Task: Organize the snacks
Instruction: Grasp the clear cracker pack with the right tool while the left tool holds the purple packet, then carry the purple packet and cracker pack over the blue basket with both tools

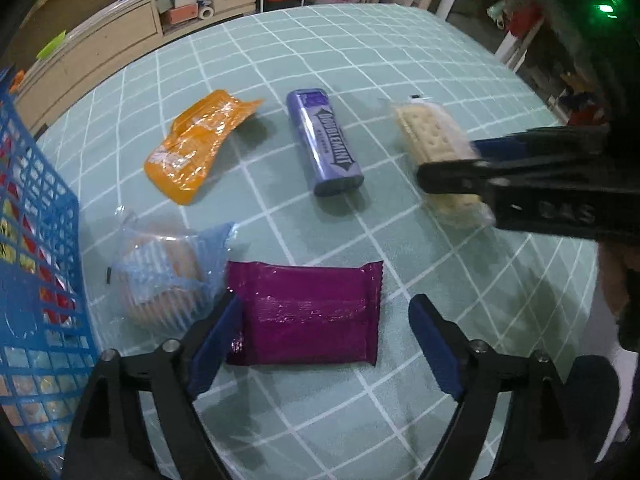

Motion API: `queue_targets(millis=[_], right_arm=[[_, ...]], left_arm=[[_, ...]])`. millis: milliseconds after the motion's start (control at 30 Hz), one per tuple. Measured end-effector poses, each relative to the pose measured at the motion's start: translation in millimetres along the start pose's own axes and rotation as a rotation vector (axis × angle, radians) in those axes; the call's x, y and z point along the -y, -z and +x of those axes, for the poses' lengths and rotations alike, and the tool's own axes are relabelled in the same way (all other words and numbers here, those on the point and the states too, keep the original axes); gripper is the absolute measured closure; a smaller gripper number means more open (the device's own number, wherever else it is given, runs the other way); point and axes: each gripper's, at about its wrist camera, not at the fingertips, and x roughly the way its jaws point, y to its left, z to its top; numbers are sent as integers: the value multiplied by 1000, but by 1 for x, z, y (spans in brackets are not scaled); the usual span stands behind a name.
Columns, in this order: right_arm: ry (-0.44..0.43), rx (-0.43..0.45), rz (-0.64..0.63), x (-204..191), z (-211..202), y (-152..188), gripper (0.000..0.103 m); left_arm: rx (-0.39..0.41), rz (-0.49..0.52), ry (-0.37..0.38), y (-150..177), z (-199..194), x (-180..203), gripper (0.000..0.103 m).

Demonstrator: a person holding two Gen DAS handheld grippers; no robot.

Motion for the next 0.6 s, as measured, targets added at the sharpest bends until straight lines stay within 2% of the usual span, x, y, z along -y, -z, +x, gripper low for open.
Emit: queue_targets(millis=[133,233,300,367,600], right_arm=[[-11,2,13,9,-7,15,52],[-25,7,15,13,-11,21,52],[-34,6,18,17,-14,22,52],[-44,6,18,17,-17,31,52],[-59,-8,0,6,-18,50,52]], left_arm=[[-21,42,-100,-8,14,17,18],[-24,17,-112,-11,14,19,20],[-20,5,-116,-10,10,19,36],[-17,-13,-117,-11,6,15,45],[15,-52,-133,16,-14,4,52]])
